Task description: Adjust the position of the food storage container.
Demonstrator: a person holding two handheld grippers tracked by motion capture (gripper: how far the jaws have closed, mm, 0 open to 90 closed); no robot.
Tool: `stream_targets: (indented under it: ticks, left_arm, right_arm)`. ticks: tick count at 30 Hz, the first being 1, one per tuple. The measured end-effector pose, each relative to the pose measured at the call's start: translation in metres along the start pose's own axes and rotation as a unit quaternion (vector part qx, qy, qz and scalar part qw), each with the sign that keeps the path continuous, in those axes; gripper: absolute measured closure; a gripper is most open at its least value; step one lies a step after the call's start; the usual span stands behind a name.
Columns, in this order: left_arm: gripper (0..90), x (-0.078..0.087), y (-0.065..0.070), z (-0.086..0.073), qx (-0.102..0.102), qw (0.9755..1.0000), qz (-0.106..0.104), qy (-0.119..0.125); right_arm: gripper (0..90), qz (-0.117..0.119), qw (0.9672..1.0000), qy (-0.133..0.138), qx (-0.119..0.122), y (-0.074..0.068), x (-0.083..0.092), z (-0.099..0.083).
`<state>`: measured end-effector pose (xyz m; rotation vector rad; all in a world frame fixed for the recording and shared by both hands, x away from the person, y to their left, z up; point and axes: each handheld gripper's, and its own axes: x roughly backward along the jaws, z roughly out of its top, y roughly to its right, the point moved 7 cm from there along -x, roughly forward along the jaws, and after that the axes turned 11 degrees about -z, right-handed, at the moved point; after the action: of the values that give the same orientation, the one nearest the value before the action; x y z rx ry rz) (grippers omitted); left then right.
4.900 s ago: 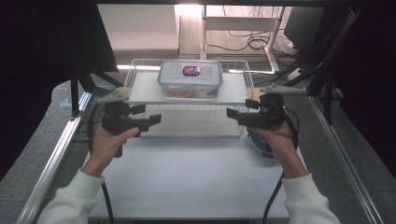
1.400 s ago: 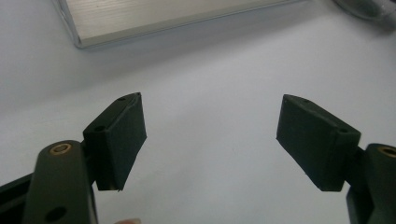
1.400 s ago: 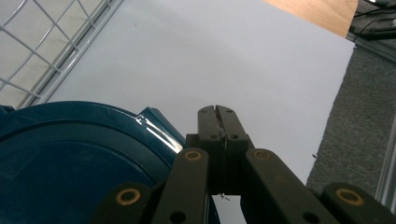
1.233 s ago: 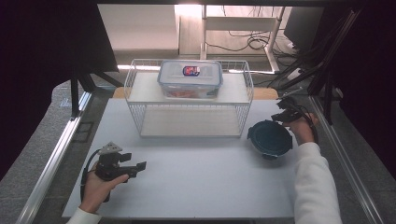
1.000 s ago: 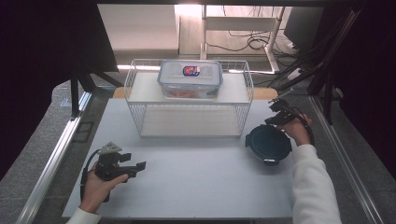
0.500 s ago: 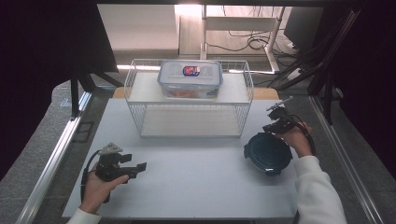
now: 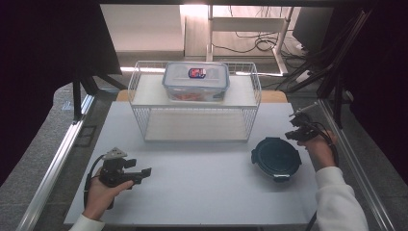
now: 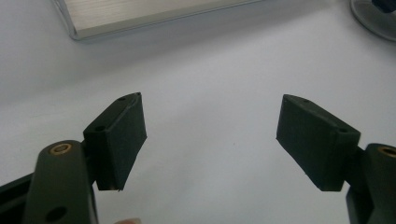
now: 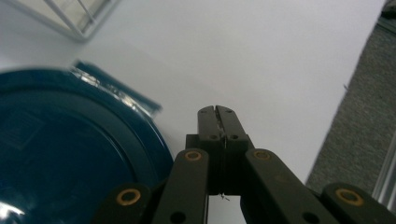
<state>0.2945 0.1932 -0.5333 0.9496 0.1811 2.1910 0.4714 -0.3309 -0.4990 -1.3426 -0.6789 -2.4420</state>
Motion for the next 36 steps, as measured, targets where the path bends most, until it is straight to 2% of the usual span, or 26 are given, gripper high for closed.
stream_targets:
  ticks: [4, 7, 9, 15, 18, 21, 28, 32, 34, 35, 36]
  left_arm:
    - [23.0, 0.002, -0.001, 0.001, 0.001, 1.0000, 0.001, 0.004]
    - [23.0, 0.003, -0.002, 0.001, 0.003, 1.0000, 0.002, 0.004]
    - [23.0, 0.002, -0.002, 0.001, 0.003, 1.0000, 0.001, 0.004]
    - [23.0, 0.004, -0.002, 0.002, 0.004, 1.0000, 0.000, 0.007]
    - [23.0, 0.003, -0.003, 0.002, 0.005, 1.0000, 0.001, 0.005]
    - [23.1, 0.002, -0.002, 0.002, 0.005, 1.0000, -0.001, 0.005]
    - [23.1, 0.001, -0.002, 0.002, 0.005, 1.0000, -0.001, 0.003]
    - [23.2, 0.001, -0.003, 0.002, 0.004, 1.0000, 0.000, 0.004]
    - [23.3, 0.000, -0.002, 0.001, 0.004, 1.0000, 0.000, 0.004]
    - [23.3, 0.000, -0.002, 0.001, 0.004, 1.0000, -0.001, 0.003]
    - [23.3, 0.000, -0.002, 0.001, 0.003, 1.0000, -0.001, 0.002]
  right_arm:
    - [88.7, 0.003, 0.9998, -0.018, -0.002, 0.003, -0.002, -0.016]
    - [88.7, 0.013, 0.9994, -0.032, 0.005, -0.001, -0.002, -0.026]
    - [88.8, -0.002, 0.9991, -0.040, 0.015, -0.003, -0.001, -0.030]
    - [88.9, -0.002, 0.9991, -0.042, 0.003, -0.003, 0.000, -0.041]
    - [88.9, 0.006, 0.9990, -0.043, 0.002, -0.008, 0.001, -0.045]
    - [88.9, 0.021, 0.9989, -0.040, 0.006, -0.018, 0.002, -0.047]
    - [88.9, 0.038, 0.9984, -0.033, 0.027, -0.045, 0.008, -0.047]
    - [88.9, 0.056, 0.9972, -0.026, 0.042, -0.064, 0.012, -0.046]
    - [88.9, 0.058, 0.9968, -0.023, 0.049, -0.073, 0.014, -0.045]
    - [88.8, 0.065, 0.9961, -0.021, 0.055, -0.082, 0.015, -0.043]
    - [88.8, 0.065, 0.9961, -0.021, 0.055, -0.082, 0.015, -0.043]
